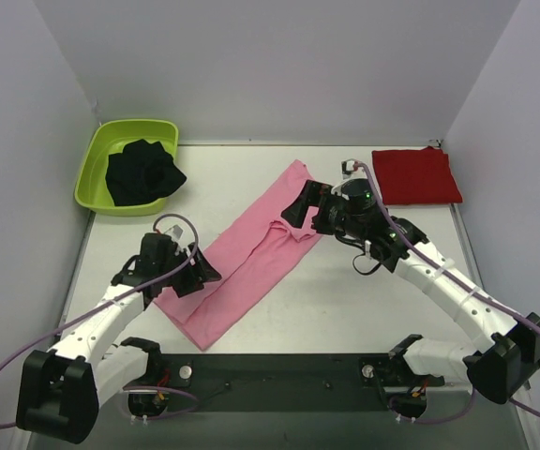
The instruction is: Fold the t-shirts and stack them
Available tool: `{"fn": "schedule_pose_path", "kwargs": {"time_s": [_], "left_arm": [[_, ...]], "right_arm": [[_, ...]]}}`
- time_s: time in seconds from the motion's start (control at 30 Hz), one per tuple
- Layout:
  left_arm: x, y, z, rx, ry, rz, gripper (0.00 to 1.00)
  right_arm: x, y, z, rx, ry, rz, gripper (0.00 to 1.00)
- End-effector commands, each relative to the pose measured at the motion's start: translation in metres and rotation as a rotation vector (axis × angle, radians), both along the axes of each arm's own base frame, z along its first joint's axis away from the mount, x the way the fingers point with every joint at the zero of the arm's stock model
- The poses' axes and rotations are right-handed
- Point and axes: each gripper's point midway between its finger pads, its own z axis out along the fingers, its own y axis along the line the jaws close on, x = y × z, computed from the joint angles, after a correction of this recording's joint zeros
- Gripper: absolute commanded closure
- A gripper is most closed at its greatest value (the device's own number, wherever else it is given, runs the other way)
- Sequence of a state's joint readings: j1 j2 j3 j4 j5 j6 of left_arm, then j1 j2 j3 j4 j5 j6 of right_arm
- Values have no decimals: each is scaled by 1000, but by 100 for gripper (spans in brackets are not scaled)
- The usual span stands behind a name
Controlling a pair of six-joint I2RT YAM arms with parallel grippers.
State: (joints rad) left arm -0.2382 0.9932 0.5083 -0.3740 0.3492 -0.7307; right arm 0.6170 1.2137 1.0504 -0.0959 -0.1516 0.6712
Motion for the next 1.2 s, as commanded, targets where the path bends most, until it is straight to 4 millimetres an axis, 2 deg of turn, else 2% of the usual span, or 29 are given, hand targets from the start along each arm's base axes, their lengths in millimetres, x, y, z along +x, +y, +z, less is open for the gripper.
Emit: {"fn": "schedule_pose_path", "kwargs": {"time_s": [0.0,0.3,0.53,0.67,0.8,0.9,0.93,0.97,1.07,1.17], "left_arm": [[9,0,-10,17,-23,41,27],[10,7,-34,61,10,86,26],[-3,-1,-53,57,36,75,27],[-16,-16,-57,50,38,51,27],[-38,-49,-56,24,41,-14,27],[-44,-69,-53,17,29,-21,27],[-54,-84,-51,18,13,-68,27],[-53,-92,-45,13,-6,-70,27],[-70,-121,-46,26,-11,-126,27],[-78,-161,-39,-22,-30,-186,27]], "right_arm": [[-5,-6,8,-12,-49,-4,0],[-9,-7,-8,-37,-22,9,0],[-11,-11,-19,-54,-4,1,0],[-12,-14,-24,-65,9,-6,0],[-12,-16,-27,-65,21,-17,0],[-11,-19,-27,-69,26,-27,0],[-12,-20,-28,-72,30,-31,0],[-11,-22,-28,-71,30,-39,0],[-11,-26,-27,-71,33,-47,0],[-11,-31,-27,-72,34,-57,0]]}}
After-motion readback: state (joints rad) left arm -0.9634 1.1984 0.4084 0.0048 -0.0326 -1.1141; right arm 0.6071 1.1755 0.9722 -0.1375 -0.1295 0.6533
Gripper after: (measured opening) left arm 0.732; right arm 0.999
